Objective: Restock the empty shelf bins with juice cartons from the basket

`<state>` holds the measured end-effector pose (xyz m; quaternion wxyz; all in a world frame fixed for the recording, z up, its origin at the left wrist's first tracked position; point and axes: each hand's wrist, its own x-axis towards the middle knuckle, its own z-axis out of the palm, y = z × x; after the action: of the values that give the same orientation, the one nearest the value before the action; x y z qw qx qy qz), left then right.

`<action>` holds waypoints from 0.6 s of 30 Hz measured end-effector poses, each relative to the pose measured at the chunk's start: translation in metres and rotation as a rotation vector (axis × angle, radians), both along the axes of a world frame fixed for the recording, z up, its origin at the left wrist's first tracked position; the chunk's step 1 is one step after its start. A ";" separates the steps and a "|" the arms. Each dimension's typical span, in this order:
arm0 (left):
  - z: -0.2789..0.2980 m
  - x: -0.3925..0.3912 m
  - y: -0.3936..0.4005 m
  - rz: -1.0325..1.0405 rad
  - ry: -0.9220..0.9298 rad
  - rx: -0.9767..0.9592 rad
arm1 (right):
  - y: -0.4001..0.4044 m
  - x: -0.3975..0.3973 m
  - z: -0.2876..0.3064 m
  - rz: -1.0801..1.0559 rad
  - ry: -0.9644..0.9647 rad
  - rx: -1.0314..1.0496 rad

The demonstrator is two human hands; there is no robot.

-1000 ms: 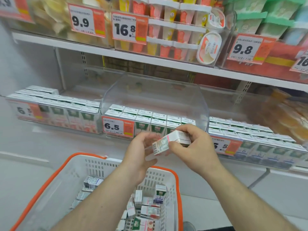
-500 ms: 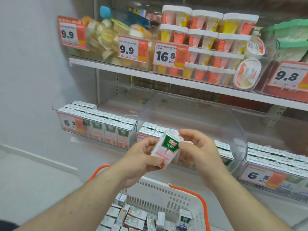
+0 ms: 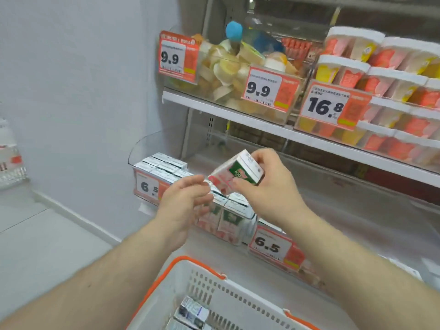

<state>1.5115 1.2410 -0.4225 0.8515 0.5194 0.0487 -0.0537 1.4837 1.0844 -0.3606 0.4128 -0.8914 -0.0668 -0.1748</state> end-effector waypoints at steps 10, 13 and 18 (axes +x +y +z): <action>-0.036 0.049 0.015 0.245 0.124 0.262 | 0.054 0.183 -0.041 -0.072 0.555 -0.318; -0.042 0.055 0.013 0.261 0.114 0.279 | 0.060 0.201 -0.054 -0.062 0.676 -0.347; -0.045 0.054 0.014 0.239 0.099 0.293 | 0.056 0.210 -0.058 0.075 0.897 0.174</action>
<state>1.5658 1.2552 -0.4672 0.7638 0.6249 0.1590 0.0297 1.6933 1.1401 -0.4183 0.4803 -0.8379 0.1011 0.2388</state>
